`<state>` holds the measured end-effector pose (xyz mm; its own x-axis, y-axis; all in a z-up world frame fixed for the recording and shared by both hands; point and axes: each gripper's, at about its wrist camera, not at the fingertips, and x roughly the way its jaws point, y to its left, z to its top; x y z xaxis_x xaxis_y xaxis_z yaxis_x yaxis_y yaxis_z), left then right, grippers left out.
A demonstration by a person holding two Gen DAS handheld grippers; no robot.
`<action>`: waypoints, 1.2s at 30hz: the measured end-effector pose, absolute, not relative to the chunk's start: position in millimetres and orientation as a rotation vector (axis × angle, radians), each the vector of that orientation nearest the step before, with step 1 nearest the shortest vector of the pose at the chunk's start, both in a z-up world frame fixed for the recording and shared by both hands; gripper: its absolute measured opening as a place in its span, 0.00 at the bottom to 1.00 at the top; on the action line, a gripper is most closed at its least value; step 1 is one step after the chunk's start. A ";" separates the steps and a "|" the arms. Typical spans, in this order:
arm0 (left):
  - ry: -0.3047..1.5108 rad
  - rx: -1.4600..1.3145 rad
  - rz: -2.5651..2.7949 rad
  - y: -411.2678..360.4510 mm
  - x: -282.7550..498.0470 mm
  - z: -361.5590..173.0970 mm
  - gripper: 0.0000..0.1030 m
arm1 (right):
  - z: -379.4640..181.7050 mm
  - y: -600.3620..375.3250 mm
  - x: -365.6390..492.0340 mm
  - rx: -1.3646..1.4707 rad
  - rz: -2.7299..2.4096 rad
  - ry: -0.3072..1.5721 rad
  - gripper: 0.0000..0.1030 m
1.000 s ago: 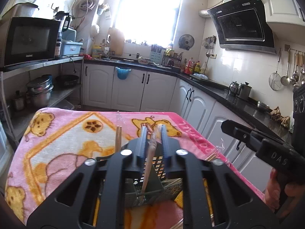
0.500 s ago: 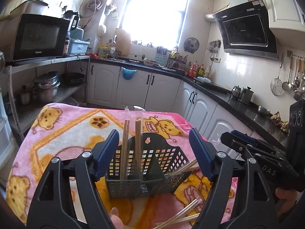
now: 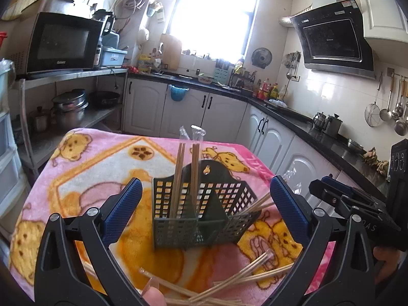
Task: Organize utensils
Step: 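Open the right tool over the caddy while the left tool releases its chopstick, then move both open tools down to the wrapped chopsticks on the blanket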
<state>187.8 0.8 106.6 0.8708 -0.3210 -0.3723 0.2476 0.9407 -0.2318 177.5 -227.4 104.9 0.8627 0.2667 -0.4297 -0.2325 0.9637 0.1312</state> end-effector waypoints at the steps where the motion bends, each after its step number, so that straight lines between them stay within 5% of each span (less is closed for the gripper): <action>1: 0.424 -0.184 -0.298 2.3 186.2 104.7 0.90 | 104.9 -227.5 176.5 0.076 0.264 0.462 0.63; 36: 0.553 -0.232 -0.187 40.5 149.7 50.5 0.90 | 36.4 -198.7 132.5 -0.010 0.366 0.623 0.65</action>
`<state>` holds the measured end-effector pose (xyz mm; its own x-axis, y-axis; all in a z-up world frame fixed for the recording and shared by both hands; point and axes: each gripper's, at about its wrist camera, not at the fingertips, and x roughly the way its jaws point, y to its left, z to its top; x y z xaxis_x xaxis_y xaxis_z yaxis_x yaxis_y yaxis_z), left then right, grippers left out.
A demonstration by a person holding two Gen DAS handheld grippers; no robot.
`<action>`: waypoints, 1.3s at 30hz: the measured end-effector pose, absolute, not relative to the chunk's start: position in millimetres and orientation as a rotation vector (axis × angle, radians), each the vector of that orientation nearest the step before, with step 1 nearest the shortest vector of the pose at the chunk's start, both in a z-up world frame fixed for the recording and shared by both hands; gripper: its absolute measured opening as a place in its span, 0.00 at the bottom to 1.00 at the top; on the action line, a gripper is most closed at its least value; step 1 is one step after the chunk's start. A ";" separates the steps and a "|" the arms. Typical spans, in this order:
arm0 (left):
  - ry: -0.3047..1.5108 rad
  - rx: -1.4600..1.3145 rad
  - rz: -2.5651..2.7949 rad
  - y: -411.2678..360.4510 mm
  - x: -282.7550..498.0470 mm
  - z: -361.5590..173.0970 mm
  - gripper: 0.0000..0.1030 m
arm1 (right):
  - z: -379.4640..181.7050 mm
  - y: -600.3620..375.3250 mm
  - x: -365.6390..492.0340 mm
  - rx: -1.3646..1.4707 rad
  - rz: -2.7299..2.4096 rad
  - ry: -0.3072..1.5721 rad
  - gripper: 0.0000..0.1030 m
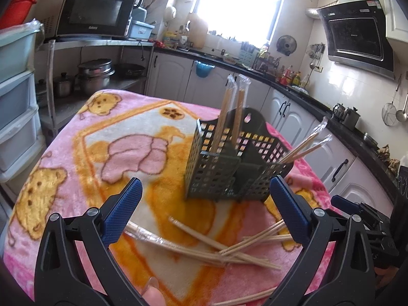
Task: Organize utensils
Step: 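Move both open tools down to the wrapped chopsticks on the blanket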
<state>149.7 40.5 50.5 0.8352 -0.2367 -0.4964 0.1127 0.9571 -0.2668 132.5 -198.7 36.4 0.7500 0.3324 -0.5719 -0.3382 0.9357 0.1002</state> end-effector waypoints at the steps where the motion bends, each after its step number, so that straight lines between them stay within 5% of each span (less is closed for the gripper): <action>1: 0.559 -0.236 -0.184 41.6 148.7 47.9 0.90 | 34.1 -197.9 131.7 -0.012 0.370 0.629 0.65; 24: 0.708 -0.310 -0.099 72.3 127.2 -14.2 0.89 | -10.2 -178.4 113.6 -0.066 0.438 0.739 0.65; 35: 0.765 -0.428 -0.093 91.1 140.5 -36.3 0.49 | -30.5 -178.9 112.4 -0.067 0.448 0.799 0.64; 39: 0.766 -0.427 -0.091 91.9 149.1 -36.8 0.46 | -38.4 -179.0 113.6 -0.069 0.456 0.830 0.55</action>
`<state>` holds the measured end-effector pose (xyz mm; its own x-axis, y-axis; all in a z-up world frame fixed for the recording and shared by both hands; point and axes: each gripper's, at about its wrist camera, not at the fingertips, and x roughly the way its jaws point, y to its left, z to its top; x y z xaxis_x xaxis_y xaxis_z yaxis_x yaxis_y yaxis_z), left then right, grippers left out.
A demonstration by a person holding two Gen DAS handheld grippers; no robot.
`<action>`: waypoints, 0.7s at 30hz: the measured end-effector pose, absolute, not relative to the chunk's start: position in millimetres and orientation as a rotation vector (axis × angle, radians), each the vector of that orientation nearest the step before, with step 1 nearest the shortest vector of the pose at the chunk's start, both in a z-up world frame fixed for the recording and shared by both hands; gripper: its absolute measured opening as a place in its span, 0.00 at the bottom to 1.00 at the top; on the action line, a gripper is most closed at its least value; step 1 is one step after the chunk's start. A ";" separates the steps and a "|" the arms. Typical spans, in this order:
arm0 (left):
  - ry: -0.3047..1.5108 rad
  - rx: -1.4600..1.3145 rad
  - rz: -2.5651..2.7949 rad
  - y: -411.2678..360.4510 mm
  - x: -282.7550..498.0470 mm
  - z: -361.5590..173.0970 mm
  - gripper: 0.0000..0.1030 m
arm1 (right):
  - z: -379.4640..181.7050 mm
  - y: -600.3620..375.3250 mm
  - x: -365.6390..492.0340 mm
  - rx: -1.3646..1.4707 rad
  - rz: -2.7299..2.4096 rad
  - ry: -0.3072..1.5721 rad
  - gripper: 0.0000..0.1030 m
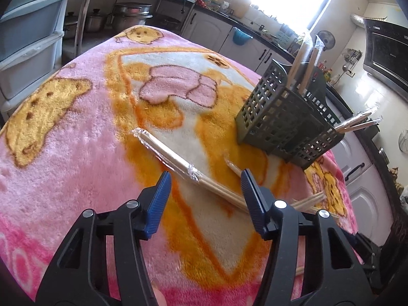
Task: Organize utensils
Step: 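Move both open tools down to the wrapped chopsticks on the blanket, then close the right tool on a wrapped chopstick while the left tool grasps another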
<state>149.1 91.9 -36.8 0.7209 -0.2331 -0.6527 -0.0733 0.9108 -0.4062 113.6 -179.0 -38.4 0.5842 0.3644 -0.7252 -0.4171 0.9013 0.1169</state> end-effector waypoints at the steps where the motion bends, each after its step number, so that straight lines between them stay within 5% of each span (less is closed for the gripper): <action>1: 0.767 -0.424 -0.092 91.7 150.6 -37.2 0.46 | -40.0 -179.4 114.3 -0.066 0.461 0.834 0.53; 15: 0.794 -0.376 -0.105 84.7 168.1 -42.8 0.33 | -54.5 -181.2 116.8 -0.057 0.496 0.873 0.17; 21: 0.811 -0.359 -0.105 81.2 172.4 -45.7 0.29 | -52.6 -189.8 111.4 -0.002 0.506 0.872 0.13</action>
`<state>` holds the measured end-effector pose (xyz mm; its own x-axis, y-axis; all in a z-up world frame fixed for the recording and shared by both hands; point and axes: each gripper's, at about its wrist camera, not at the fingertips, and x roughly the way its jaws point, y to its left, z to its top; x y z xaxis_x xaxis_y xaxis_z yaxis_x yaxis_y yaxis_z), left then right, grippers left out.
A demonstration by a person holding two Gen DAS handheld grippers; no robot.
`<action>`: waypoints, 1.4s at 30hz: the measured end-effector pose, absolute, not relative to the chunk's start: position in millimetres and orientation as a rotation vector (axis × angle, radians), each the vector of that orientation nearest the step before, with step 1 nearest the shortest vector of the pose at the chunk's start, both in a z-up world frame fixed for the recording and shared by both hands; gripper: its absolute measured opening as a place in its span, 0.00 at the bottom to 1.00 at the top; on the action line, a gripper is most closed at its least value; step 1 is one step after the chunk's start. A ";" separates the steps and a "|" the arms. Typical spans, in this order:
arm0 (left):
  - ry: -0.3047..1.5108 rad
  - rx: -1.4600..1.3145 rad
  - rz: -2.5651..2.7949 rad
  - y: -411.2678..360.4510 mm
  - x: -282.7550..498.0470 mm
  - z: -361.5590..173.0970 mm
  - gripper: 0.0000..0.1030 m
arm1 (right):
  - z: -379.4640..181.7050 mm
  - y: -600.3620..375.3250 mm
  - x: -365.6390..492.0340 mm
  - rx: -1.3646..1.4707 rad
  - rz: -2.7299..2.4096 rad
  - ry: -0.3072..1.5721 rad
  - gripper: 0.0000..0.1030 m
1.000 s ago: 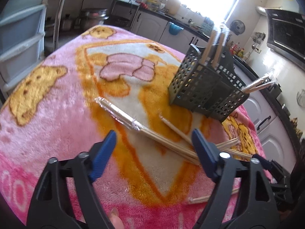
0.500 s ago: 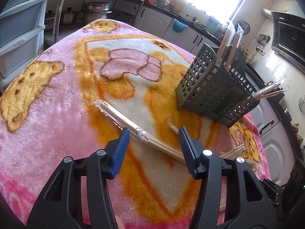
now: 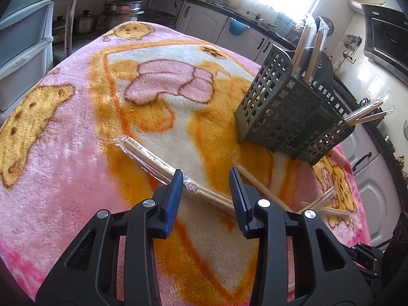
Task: Organize utensils
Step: 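Close the right tool on a wrapped chopstick while the left tool grasps another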
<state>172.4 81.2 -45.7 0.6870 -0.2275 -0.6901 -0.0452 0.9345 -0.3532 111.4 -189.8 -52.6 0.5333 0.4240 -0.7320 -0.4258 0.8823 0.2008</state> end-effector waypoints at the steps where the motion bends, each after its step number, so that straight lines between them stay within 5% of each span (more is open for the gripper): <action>1: 0.815 -0.358 -0.105 80.8 173.0 -46.6 0.27 | -51.7 -190.5 111.0 0.001 0.509 0.869 0.13; 12: 0.841 -0.339 -0.093 82.2 186.8 -44.9 0.25 | -31.2 -197.0 102.2 -0.010 0.500 0.812 0.12; 17: 0.876 -0.317 -0.102 77.5 199.0 -48.6 0.04 | -24.4 -201.5 100.2 0.002 0.478 0.786 0.12; 42: 0.670 -0.321 -0.233 52.2 173.2 35.8 0.01 | 42.4 -197.3 91.3 0.005 0.494 0.553 0.06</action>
